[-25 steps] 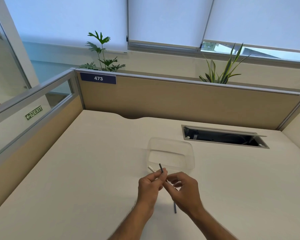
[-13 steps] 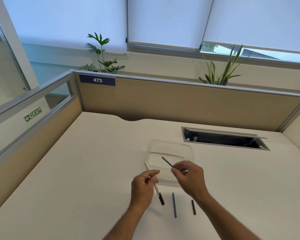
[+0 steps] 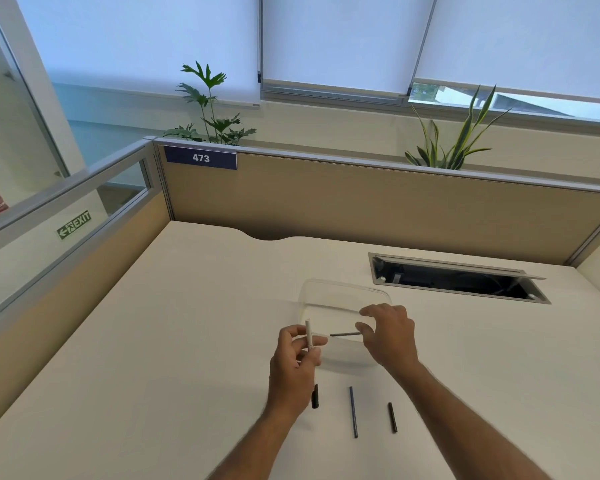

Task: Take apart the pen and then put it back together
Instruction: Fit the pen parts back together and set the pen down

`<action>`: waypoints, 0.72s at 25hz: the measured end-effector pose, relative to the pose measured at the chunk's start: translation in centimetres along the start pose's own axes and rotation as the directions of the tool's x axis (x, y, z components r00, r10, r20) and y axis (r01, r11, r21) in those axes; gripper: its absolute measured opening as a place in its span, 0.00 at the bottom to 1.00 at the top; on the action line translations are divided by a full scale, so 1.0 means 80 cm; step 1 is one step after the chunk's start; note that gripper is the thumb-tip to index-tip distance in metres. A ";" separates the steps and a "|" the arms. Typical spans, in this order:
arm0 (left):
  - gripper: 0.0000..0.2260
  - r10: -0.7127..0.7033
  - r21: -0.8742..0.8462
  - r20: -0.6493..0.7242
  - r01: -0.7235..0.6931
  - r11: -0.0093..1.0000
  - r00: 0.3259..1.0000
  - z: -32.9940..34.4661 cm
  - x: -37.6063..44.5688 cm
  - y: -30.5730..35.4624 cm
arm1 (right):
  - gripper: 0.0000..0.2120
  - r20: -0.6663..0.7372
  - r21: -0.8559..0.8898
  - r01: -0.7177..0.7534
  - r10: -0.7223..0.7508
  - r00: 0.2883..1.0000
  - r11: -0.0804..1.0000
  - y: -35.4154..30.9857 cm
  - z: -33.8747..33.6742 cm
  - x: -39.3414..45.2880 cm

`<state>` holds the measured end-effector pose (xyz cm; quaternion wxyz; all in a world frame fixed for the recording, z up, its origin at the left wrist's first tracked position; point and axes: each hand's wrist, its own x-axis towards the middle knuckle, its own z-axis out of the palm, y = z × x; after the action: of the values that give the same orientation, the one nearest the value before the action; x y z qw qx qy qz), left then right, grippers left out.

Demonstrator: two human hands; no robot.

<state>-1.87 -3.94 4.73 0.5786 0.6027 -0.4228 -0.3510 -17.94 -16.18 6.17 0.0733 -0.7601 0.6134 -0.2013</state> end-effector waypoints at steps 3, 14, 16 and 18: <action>0.11 -0.009 0.005 0.005 0.009 1.000 1.000 0.000 0.000 -0.002 | 0.09 -0.076 0.070 0.009 -0.004 0.997 0.997 0.002 0.000 -0.014; 0.07 -0.025 0.022 -0.035 0.026 0.999 0.999 0.001 -0.004 -0.013 | 0.10 0.303 0.140 -0.264 0.213 0.929 0.954 0.004 0.016 -0.097; 0.07 -0.028 0.038 -0.022 0.029 0.999 0.999 0.002 -0.005 -0.015 | 0.14 0.402 0.050 -0.318 0.273 0.874 0.947 0.004 0.021 -0.104; 0.07 -0.029 0.049 -0.019 0.030 0.998 0.999 0.003 -0.005 -0.016 | 0.18 0.476 -0.016 -0.365 0.328 0.816 0.931 0.001 0.022 -0.105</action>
<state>-2.11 -3.66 3.44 0.5621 0.6264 -0.4170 -0.3432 -18.73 -8.35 2.75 0.2844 -0.6581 0.6970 -0.0171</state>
